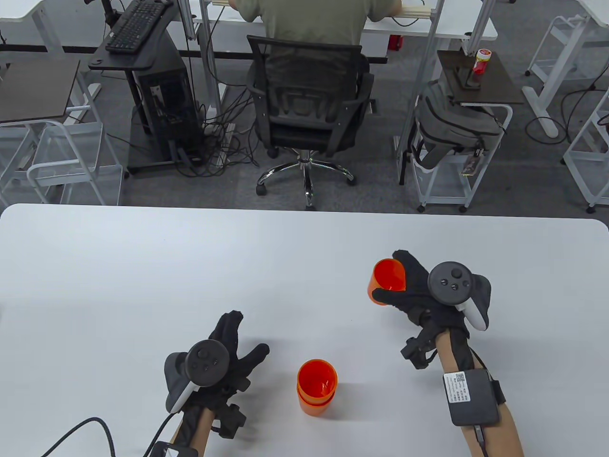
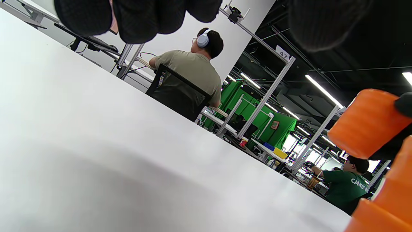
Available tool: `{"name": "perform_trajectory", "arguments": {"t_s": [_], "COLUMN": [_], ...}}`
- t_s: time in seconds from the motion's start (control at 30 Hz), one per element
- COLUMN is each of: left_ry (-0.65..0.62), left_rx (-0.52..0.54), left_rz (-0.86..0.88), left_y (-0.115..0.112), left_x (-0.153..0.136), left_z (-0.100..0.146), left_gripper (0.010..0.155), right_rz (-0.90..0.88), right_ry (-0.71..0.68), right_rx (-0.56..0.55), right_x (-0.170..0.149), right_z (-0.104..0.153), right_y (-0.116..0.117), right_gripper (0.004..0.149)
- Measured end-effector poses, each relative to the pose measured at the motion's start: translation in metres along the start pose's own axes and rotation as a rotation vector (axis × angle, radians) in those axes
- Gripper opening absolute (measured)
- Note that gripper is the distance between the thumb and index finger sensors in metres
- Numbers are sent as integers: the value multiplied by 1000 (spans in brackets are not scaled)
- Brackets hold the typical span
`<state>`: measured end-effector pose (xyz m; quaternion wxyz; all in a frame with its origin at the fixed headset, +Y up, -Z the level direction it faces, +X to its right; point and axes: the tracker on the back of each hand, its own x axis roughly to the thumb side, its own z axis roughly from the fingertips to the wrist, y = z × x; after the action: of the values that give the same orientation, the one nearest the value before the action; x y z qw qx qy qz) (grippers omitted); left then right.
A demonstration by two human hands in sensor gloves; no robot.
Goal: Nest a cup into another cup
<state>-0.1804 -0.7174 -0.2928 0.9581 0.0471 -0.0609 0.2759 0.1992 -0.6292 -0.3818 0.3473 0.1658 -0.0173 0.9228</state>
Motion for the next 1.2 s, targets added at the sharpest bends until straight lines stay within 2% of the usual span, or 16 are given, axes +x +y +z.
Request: {"name": "perform_trajectory", "arguments": {"t_s": [0.17,0.4,0.8,1.2], "left_ry": [-4,-9,-14,-15], "left_rx": [2,-1,0,-14], "left_rz": [3,-18,-35,-61], "left_y": [1,0,-1,-4], "left_x": [0,0,1,2], "left_z": [0,1,2,2], "left_gripper": [95,95,95,95], "right_rz": [-28,3,67,47], "right_ry": [-188,-302,-297,-271], "right_rx": [132,227,317,327], "right_x": [52,82,79,68], "right_z": [37,65,69,73], "right_y": [27,58,93,100], "right_gripper": [100,100,99,102]}}
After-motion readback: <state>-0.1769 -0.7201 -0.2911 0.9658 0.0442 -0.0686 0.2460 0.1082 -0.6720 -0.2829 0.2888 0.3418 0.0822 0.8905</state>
